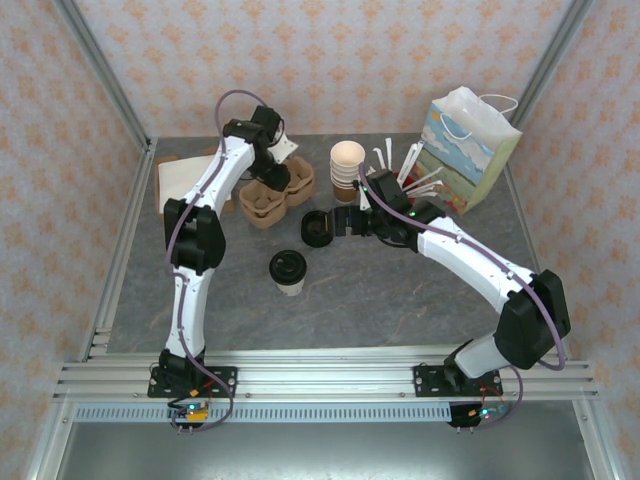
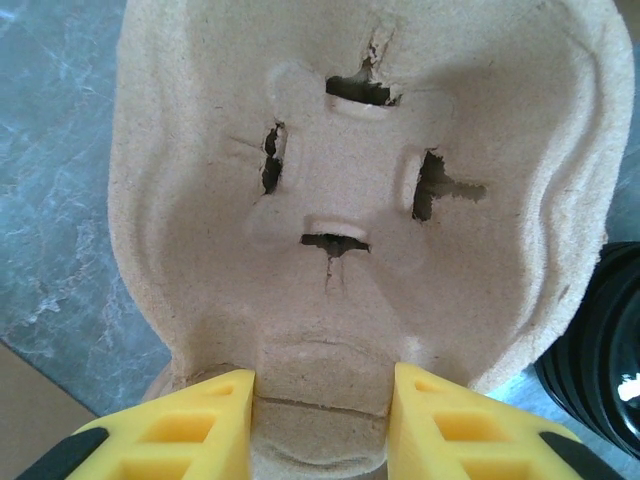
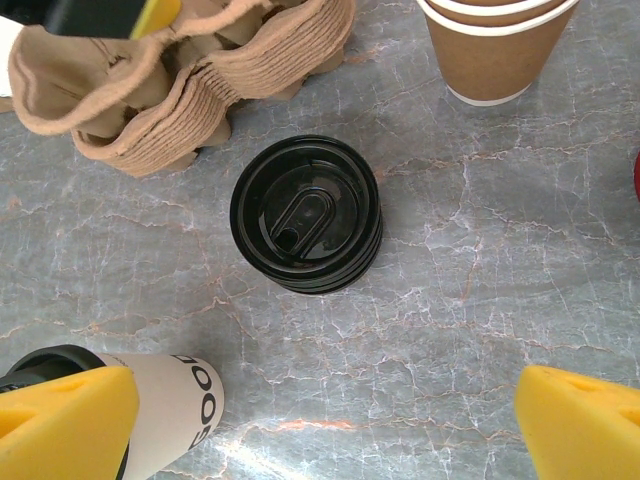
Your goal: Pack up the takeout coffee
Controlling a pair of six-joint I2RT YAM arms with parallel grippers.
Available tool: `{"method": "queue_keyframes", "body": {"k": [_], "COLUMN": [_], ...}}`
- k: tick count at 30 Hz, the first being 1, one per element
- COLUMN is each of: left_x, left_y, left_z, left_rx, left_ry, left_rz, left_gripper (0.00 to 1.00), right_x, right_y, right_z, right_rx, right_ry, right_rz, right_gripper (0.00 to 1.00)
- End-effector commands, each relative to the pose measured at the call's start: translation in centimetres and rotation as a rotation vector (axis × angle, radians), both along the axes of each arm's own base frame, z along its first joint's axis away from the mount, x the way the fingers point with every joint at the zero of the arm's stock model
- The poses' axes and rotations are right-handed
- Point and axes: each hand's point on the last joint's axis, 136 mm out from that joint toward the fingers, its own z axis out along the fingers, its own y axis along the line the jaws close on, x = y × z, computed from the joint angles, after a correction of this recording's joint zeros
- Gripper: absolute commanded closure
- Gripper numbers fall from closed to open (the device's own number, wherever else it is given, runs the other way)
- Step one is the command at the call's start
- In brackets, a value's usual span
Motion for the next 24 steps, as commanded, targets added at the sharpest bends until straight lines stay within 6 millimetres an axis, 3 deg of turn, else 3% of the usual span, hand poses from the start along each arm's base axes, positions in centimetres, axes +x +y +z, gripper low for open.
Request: {"method": "queue_keyframes", "body": {"k": [1,7,8,10,16,24], "left_x": [-1.2,-3.4,-4.4,-5.7,-10.6,-16.0], "left_y": [0.1,-0.6,-0.7,-1.3,-4.9,-6.0], "left_z": [8.3,13.1,14.7,15.7,16.0,14.9], "left_rx": [-0.07,-0.194,-0.214,-0.226,-0.252,-0.288], "left_ry": [-0.146,-0.249,-0.285,-0.315,-0.326,-0.307], "left_rz": [0.039,0.164,0.185,0.22,0.208,0.219], "left_gripper": [0.67,0.66,0.66,0.66,0.65,0.65], "right_x": [0.2,0.3,0.4,0.4,0.2,-0.5], "right_y": [-0.4,-1.7,-2.1,-3.0,-6.0,-7.5], "right_z": [1.8,4.7,5.3,6.3,8.3,8.2], "right_rx": [-0.002,-0.01,-0.004,0.006,0.021,-0.006], "right_ry": [-0.036,-0.091,-0.101,-0.119,-0.161,-0.162], "right_rz": [-0.008,-0.027,-0.037,-0.056,-0.125,-0.155], "right_gripper": [0.03,0.03,0.03,0.03,0.03,0.03]}}
